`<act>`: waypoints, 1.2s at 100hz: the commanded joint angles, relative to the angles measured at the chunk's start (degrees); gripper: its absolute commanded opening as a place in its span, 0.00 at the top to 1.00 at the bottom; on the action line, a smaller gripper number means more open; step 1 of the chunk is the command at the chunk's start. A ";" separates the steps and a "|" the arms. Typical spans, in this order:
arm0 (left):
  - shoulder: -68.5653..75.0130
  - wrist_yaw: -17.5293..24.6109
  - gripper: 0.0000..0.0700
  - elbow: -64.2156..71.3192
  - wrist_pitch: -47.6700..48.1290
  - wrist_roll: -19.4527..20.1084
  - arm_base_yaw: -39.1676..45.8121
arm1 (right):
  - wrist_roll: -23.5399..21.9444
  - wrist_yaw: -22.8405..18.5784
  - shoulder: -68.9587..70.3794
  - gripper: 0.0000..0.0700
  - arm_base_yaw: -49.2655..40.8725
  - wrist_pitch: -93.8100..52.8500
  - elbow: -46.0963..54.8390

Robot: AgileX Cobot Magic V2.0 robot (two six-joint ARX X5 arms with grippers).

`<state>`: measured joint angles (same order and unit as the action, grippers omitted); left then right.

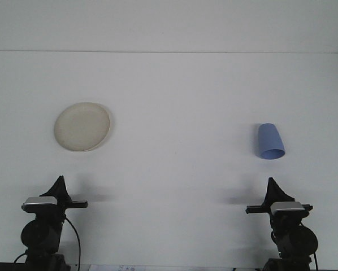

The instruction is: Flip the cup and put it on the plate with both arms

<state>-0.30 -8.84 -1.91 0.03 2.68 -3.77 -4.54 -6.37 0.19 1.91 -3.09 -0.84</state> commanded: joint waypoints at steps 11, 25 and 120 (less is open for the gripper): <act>0.13 0.04 0.98 1.11 -0.57 0.74 0.02 | -10.25 -1.40 -0.11 0.99 -0.09 0.92 0.11; 0.13 0.04 0.98 1.11 -0.57 0.74 0.02 | -17.00 -1.40 -0.11 0.99 -0.07 3.76 -0.04; 0.13 0.04 0.98 1.11 -0.57 0.74 0.02 | 4.74 14.34 52.54 0.40 0.04 -3.93 -26.62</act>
<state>-0.30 -8.84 -1.91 0.03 2.68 -3.77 -2.72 7.14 49.67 1.89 -8.56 -27.40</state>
